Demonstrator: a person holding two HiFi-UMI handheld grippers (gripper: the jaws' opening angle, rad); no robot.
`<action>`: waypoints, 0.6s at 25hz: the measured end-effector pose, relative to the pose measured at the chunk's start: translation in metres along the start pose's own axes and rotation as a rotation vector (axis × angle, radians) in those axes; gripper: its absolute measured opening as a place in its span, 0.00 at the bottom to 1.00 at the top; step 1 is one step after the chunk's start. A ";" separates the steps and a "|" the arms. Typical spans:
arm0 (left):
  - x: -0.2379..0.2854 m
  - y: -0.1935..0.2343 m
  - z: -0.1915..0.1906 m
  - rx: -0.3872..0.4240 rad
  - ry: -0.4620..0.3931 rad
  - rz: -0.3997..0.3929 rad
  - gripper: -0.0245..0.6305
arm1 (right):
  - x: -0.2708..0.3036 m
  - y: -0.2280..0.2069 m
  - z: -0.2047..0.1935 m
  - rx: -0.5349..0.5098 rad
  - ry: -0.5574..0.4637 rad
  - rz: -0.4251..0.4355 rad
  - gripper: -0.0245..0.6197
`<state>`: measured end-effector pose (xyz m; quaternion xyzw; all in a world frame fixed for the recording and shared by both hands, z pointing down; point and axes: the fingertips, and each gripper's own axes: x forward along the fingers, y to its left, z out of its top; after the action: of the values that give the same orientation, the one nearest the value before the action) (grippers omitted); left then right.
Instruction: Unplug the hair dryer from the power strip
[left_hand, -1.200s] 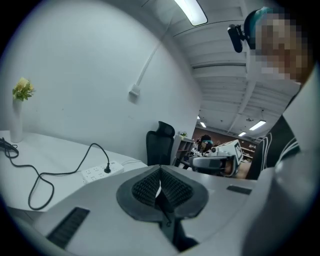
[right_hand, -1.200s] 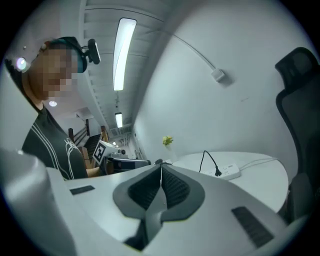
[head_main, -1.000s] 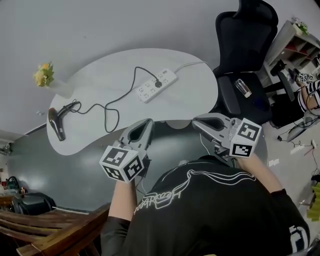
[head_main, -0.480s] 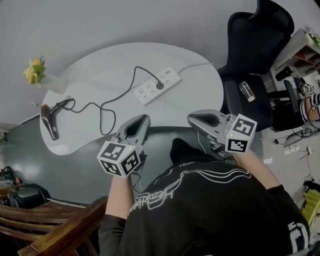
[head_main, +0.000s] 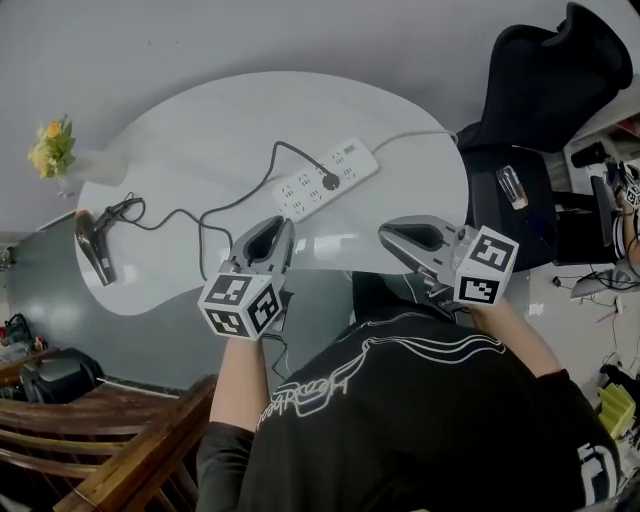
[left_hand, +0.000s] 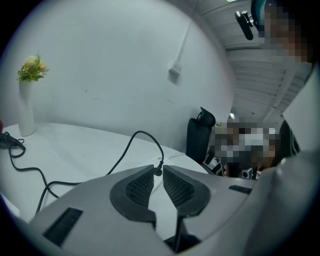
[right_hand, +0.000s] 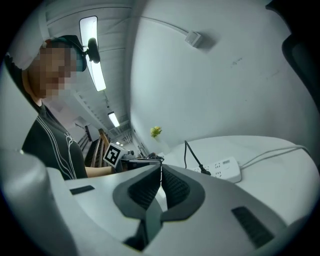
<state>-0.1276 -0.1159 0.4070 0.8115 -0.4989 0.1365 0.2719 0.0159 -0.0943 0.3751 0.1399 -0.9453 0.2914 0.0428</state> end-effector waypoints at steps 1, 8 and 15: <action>0.004 0.007 -0.002 -0.007 0.010 0.011 0.09 | 0.004 -0.005 -0.001 0.008 0.002 -0.001 0.04; 0.045 0.046 -0.017 -0.060 0.082 0.042 0.24 | 0.033 -0.037 -0.009 0.037 0.044 0.011 0.04; 0.070 0.071 -0.033 -0.143 0.130 0.058 0.33 | 0.052 -0.056 -0.009 0.055 0.057 -0.006 0.04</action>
<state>-0.1565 -0.1736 0.4899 0.7647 -0.5120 0.1606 0.3569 -0.0177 -0.1455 0.4214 0.1354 -0.9349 0.3212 0.0668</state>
